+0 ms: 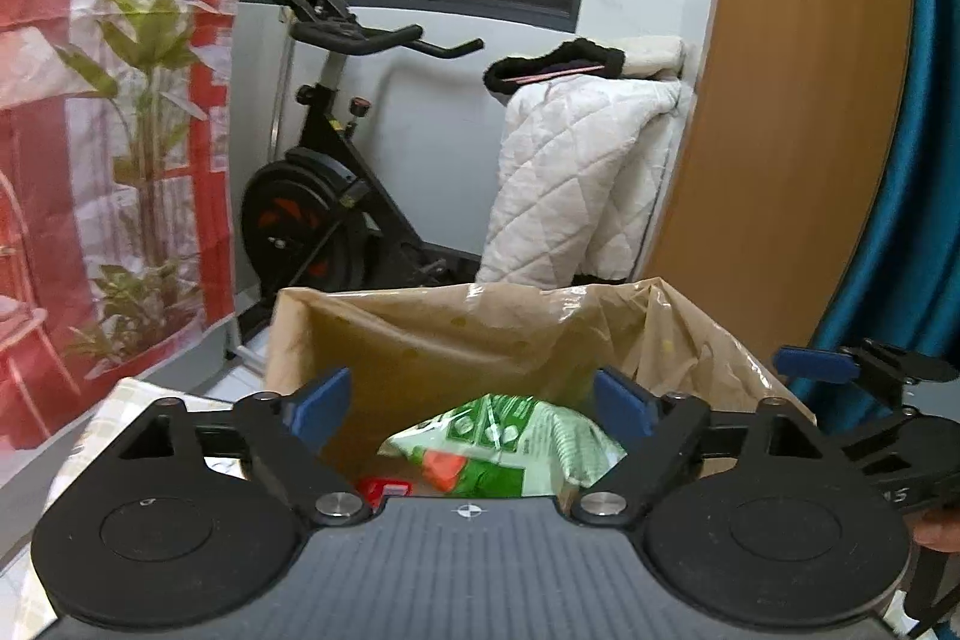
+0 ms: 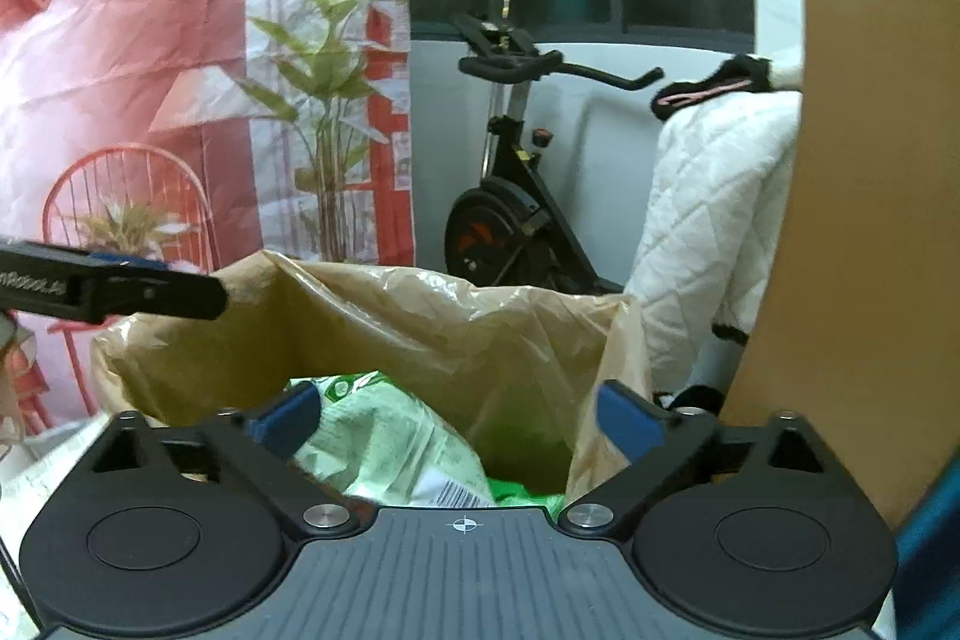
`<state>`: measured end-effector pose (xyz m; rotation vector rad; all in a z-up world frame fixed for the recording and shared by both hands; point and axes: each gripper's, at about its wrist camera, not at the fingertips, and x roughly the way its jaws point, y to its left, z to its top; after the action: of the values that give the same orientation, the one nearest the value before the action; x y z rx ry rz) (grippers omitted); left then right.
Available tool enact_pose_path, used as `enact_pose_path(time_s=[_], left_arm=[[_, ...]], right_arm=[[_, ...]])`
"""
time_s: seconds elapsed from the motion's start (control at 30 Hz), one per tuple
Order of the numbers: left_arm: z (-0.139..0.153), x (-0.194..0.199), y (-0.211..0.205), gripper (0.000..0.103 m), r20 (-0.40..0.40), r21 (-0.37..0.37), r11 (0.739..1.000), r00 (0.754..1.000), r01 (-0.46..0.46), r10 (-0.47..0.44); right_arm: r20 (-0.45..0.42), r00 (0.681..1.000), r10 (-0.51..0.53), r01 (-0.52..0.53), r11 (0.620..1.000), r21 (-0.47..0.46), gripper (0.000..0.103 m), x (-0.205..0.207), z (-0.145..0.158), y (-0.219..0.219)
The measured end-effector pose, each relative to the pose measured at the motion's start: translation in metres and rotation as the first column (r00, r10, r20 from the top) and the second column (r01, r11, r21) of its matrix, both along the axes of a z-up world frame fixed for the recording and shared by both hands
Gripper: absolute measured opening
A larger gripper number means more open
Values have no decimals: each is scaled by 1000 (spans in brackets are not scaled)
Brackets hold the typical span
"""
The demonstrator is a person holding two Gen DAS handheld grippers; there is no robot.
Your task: Organize snacks
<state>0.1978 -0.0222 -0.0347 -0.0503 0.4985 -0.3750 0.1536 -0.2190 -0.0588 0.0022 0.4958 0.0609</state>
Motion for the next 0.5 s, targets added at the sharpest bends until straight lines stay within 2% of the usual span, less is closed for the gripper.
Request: enact_pose_path(time_s=[0.2, 0.4, 0.5], left_arm=[[7, -28, 13, 92, 3, -8, 1000, 1000, 3, -3], [8, -59, 34, 92, 18, -17, 1000, 1000, -7, 8], [6, -77, 39, 92, 45, 12, 1000, 999, -9, 9]], right_arm=[[-27, 999, -32, 33, 999, 40, 102, -34, 1, 0], [7, 999, -41, 40, 997, 59, 102, -70, 4, 7], [30, 998, -63, 61, 996, 71, 102, -86, 3, 9]])
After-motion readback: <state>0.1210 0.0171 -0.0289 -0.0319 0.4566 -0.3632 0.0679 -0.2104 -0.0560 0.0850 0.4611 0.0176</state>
